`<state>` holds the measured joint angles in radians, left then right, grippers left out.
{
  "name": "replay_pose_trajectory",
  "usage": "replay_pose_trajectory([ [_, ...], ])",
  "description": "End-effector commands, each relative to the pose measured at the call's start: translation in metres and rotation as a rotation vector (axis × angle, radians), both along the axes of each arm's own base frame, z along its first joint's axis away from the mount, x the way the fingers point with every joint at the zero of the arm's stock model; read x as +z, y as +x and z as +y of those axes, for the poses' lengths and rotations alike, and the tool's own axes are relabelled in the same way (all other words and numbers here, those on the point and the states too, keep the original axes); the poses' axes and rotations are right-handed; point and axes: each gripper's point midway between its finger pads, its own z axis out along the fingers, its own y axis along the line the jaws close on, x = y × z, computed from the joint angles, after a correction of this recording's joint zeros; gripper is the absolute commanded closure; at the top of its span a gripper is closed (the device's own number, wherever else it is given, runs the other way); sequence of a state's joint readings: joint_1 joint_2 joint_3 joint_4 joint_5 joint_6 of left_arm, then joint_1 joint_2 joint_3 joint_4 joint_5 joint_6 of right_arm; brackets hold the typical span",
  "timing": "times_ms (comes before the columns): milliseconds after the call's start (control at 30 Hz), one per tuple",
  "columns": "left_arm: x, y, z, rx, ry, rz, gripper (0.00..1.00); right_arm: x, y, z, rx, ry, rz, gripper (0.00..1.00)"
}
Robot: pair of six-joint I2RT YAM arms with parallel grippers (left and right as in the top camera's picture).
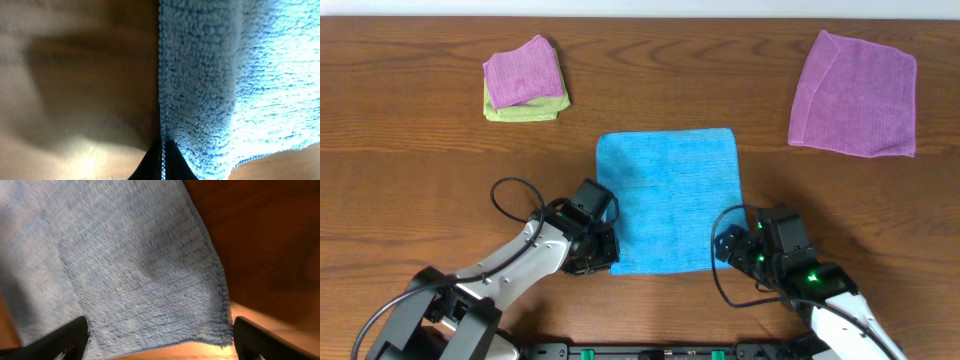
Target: Fold the cloth
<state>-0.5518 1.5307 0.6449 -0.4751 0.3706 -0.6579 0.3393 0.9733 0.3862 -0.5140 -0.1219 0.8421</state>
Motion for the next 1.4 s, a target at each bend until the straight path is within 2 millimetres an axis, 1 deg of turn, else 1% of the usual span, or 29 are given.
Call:
replay_pose_trajectory([
  [0, -0.036, -0.053, 0.043, -0.004, 0.187, 0.181, 0.94, -0.005, -0.010, 0.000, -0.005, -0.005, 0.048, 0.37],
  [33, -0.036, -0.054, 0.043, -0.005, 0.190, 0.184, 0.94, -0.006, -0.014, -0.002, -0.020, -0.005, 0.067, 0.40],
  [67, -0.036, -0.055, 0.044, -0.005, 0.191, 0.187, 0.94, -0.008, -0.016, -0.003, -0.026, -0.008, 0.082, 0.40],
  [100, -0.036, -0.055, 0.044, -0.005, 0.192, 0.186, 0.94, -0.008, -0.018, -0.004, -0.027, -0.013, 0.090, 0.37],
  [133, -0.036, -0.054, 0.044, -0.005, 0.192, 0.184, 0.94, -0.009, -0.018, -0.005, -0.030, -0.019, 0.090, 0.39],
  [167, -0.036, -0.054, 0.043, -0.004, 0.191, 0.181, 0.94, -0.009, -0.018, -0.006, -0.034, -0.025, 0.087, 0.44],
  [200, -0.036, -0.053, 0.043, -0.004, 0.189, 0.178, 0.94, -0.010, -0.017, -0.008, -0.043, -0.036, 0.085, 0.55],
  [233, -0.036, -0.053, 0.043, -0.004, 0.190, 0.178, 0.94, -0.011, -0.017, -0.011, -0.060, -0.047, 0.087, 0.70],
  [300, -0.036, -0.053, 0.043, -0.005, 0.190, 0.178, 0.94, -0.013, -0.017, -0.015, -0.082, -0.066, 0.092, 0.96],
  [333, -0.036, -0.053, 0.043, -0.004, 0.190, 0.178, 0.94, -0.014, -0.016, -0.018, -0.088, -0.080, 0.092, 0.98],
  [500, -0.036, -0.052, 0.043, -0.004, 0.189, 0.175, 0.94, -0.021, -0.015, -0.028, -0.109, -0.141, 0.103, 0.97],
  [533, -0.036, -0.052, 0.043, -0.004, 0.187, 0.173, 0.94, -0.023, -0.017, -0.028, -0.108, -0.146, 0.116, 0.86],
  [567, -0.036, -0.051, 0.042, -0.004, 0.186, 0.171, 0.94, -0.025, -0.018, -0.026, -0.102, -0.138, 0.129, 0.68],
  [600, -0.036, -0.051, 0.042, -0.004, 0.184, 0.168, 0.94, -0.025, -0.019, -0.024, -0.097, -0.129, 0.135, 0.59],
  [633, -0.036, -0.050, 0.042, -0.004, 0.184, 0.167, 0.94, -0.025, -0.019, -0.023, -0.095, -0.121, 0.132, 0.52],
  [667, -0.036, -0.050, 0.042, -0.004, 0.183, 0.167, 0.94, -0.025, -0.018, -0.022, -0.094, -0.118, 0.130, 0.49],
  [700, -0.036, -0.050, 0.042, -0.004, 0.183, 0.167, 0.94, -0.024, -0.017, -0.021, -0.092, -0.110, 0.126, 0.48],
  [733, -0.036, -0.050, 0.042, -0.004, 0.183, 0.167, 0.94, -0.023, -0.016, -0.019, -0.090, -0.103, 0.124, 0.50],
  [767, -0.036, -0.050, 0.042, -0.004, 0.183, 0.167, 0.94, -0.023, -0.016, -0.019, -0.089, -0.101, 0.125, 0.53],
  [867, -0.036, -0.050, 0.042, -0.004, 0.183, 0.167, 0.94, -0.024, -0.017, -0.021, -0.092, -0.112, 0.128, 0.67],
  [900, -0.036, -0.050, 0.042, -0.004, 0.183, 0.167, 0.94, -0.024, -0.017, -0.022, -0.094, -0.116, 0.126, 0.75],
  [933, -0.036, -0.051, 0.042, -0.004, 0.184, 0.168, 0.94, -0.024, -0.016, -0.025, -0.101, -0.131, 0.120, 0.87],
  [967, -0.036, -0.051, 0.042, -0.004, 0.183, 0.169, 0.94, -0.025, -0.015, -0.028, -0.108, -0.148, 0.116, 0.94],
  [1000, -0.036, -0.051, 0.042, -0.004, 0.183, 0.169, 0.94, -0.025, -0.015, -0.031, -0.114, -0.162, 0.112, 0.97],
  [1067, -0.036, -0.051, 0.042, -0.004, 0.183, 0.168, 0.94, -0.026, -0.015, -0.034, -0.120, -0.177, 0.109, 0.98],
  [1200, -0.035, -0.051, 0.039, -0.004, 0.172, 0.173, 0.94, -0.025, -0.014, -0.033, -0.116, -0.177, 0.103, 0.98],
  [1300, -0.029, -0.049, 0.037, -0.003, 0.169, 0.182, 0.94, -0.023, -0.013, -0.027, -0.068, -0.156, 0.100, 0.98],
  [1367, -0.022, -0.045, 0.032, -0.003, 0.154, 0.177, 0.94, -0.018, -0.009, -0.021, -0.030, -0.140, 0.086, 0.98],
])
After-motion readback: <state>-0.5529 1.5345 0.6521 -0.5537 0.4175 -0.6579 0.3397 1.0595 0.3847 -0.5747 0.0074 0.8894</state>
